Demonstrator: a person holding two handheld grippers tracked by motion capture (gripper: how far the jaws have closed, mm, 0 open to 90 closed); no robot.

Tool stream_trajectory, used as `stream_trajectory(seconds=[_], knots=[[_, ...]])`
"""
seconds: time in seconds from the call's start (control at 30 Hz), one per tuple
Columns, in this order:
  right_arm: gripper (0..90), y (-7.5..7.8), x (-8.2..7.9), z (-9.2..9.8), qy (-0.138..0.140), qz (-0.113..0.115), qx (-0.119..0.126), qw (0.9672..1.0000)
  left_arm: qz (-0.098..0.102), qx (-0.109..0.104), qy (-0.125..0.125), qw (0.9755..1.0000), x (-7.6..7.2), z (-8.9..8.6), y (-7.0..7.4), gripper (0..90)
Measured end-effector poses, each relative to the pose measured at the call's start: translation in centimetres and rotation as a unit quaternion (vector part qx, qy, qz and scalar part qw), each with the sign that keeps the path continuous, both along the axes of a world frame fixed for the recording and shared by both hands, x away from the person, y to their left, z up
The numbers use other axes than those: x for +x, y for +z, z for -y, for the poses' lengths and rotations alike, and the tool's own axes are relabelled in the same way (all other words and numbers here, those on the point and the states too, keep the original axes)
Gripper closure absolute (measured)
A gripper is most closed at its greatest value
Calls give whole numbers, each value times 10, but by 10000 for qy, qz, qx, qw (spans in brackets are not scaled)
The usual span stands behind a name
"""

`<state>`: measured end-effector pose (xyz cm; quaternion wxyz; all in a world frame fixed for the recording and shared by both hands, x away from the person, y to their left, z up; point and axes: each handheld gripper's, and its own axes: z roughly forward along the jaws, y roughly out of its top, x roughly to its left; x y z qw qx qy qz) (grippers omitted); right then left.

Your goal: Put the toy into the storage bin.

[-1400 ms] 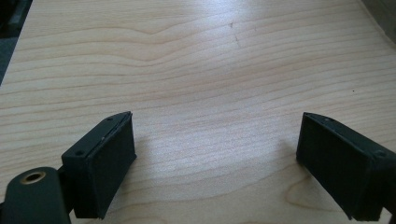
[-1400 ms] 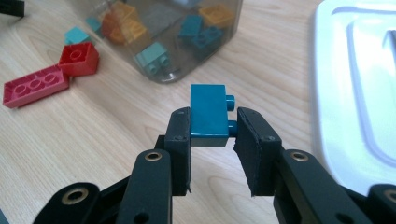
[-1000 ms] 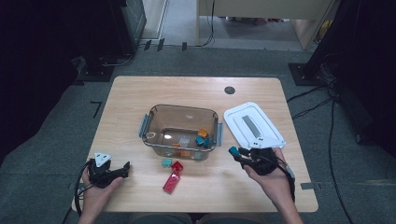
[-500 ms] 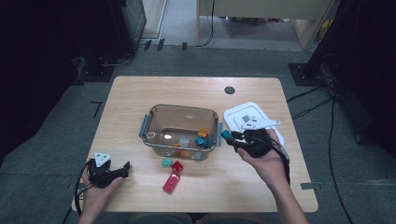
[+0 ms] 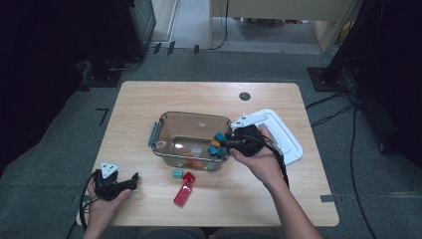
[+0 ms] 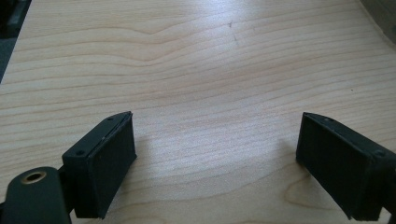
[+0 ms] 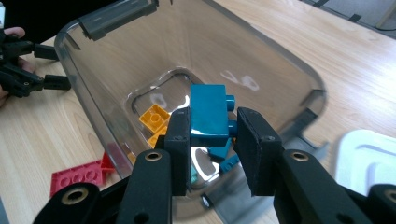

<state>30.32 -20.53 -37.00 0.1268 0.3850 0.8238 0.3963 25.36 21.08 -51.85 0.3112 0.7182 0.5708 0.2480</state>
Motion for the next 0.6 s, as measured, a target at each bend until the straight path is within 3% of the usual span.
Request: stream_trajectory(seconds=[0.17, 0.3, 0.6], knots=[[590, -6, 3, -9, 107, 2, -121, 9999, 3, -7, -1, 10000, 0, 0, 0, 119], [554, -9, 0, -5, 72, 18, -91, 9999, 3, 0, -17, 10000, -1, 0, 0, 122], [525, -14, -23, 28, -222, 98, 143, 9996, 2, 6, -24, 10000, -1, 0, 0, 122]])
